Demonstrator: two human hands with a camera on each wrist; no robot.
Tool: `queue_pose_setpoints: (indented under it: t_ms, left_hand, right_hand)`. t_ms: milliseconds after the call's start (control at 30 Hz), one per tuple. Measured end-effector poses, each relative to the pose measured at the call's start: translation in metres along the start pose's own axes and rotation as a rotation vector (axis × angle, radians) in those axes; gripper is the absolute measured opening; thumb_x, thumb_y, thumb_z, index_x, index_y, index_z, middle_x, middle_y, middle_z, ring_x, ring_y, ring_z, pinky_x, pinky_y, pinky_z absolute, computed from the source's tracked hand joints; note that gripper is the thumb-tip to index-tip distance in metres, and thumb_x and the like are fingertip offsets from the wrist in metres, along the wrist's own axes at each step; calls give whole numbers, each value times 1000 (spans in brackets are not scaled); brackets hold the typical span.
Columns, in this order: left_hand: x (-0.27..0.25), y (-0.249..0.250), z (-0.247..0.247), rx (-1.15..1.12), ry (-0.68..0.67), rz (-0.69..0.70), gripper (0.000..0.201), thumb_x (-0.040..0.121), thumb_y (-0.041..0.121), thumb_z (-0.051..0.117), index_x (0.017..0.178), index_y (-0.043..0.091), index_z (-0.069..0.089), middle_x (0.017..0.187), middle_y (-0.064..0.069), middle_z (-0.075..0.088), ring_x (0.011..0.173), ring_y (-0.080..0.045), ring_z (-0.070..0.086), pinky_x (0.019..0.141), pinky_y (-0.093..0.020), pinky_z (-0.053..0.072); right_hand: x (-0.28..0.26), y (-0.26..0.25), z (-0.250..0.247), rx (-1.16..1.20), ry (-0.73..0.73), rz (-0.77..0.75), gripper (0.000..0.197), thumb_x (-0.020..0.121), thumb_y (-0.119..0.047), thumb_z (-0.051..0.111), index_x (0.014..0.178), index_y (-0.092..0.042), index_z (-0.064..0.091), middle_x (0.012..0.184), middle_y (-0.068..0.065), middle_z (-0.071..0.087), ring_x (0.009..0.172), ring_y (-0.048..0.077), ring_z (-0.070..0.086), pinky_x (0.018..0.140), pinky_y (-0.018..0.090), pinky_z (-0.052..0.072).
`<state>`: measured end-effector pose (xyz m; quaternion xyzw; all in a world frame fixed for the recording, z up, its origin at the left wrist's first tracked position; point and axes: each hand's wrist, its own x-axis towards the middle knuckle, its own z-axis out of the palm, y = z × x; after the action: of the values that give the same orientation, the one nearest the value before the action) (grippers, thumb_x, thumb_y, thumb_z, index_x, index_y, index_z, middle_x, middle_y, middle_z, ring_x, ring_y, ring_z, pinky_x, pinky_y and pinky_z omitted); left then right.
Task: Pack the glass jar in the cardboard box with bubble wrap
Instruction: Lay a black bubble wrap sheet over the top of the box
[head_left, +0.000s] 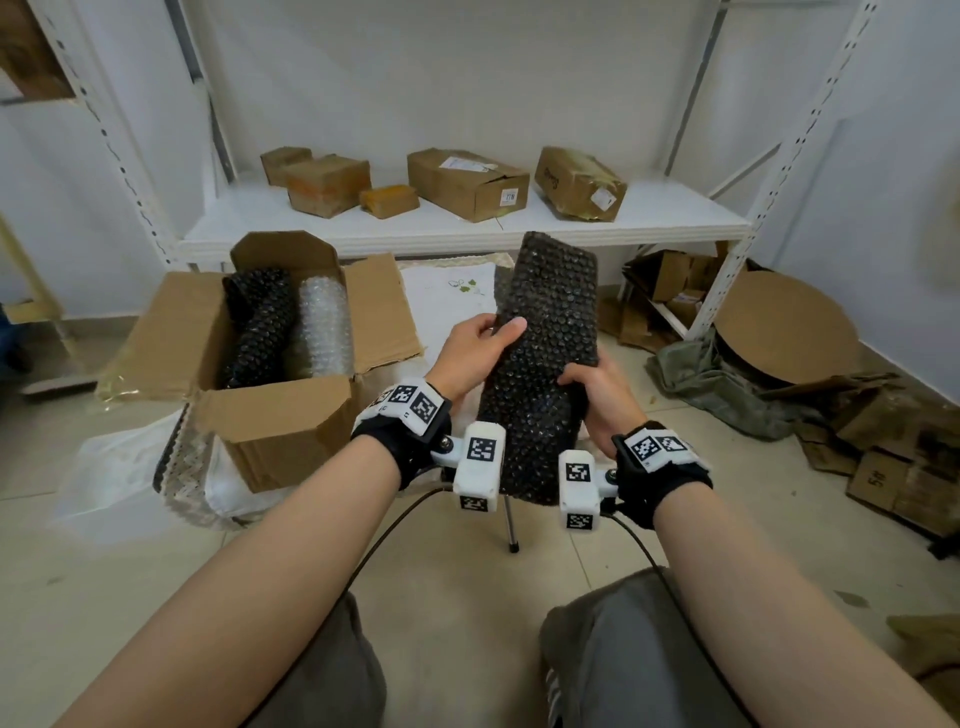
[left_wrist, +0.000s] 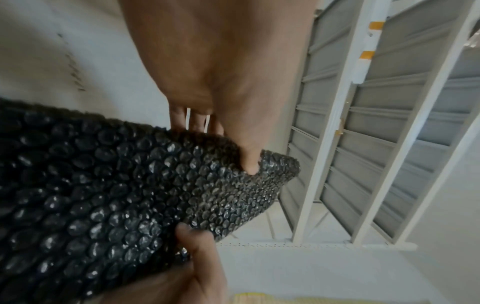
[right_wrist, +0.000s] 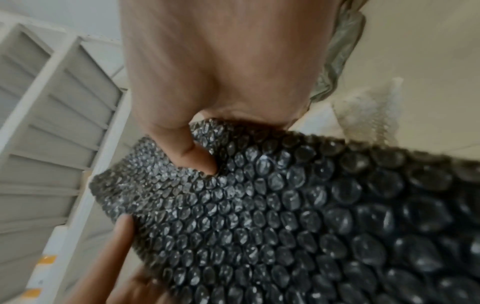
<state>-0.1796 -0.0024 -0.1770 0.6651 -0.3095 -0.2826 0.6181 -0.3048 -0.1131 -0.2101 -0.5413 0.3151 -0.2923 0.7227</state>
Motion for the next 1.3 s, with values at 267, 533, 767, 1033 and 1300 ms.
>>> queue_pose_setpoints:
  t_ms: [267,533,767,1033,1300]
  left_hand:
    - [-7,74,4,117,94,159,33,80,27,63,109,12,65,106,-9,71,100,-25,67,95,-48,51]
    - [-20,130,-46,288,51,425,27,86,-10,50,96,13,59,97,2,61,88,-6,58,84,-25,48]
    - [-32,159,-111,369,-98,323,57,80,-15,63,130,12,61,128,-5,62,110,-10,62,96,-19,50]
    - [-48,195,-172,383,-24,312,69,73,-8,76,136,13,56,117,-1,64,105,-7,63,90,-16,51]
    - [-43,213,-228,564,209,372,76,67,0,83,136,11,55,134,-5,59,123,-17,55,109,-33,43]
  right_hand:
    - [2,-82,17,102,155,-256,38,95,-21,58,132,-18,49,119,6,63,111,22,63,100,41,51]
    - [-12,-139,67,-81,147,-525,75,81,1,61,136,-39,29,138,15,47,120,25,56,104,46,49]
    - [-32,-148,117,-237,-12,-765,77,86,6,51,149,-32,28,142,-1,43,135,12,43,109,47,45]
    - [-39,-166,180,-326,-201,-991,75,82,15,42,152,-10,28,158,6,33,148,12,28,121,48,27]
    - [-29,-183,224,-701,-428,-968,90,73,-17,80,150,-18,32,145,8,46,137,15,40,117,36,34]
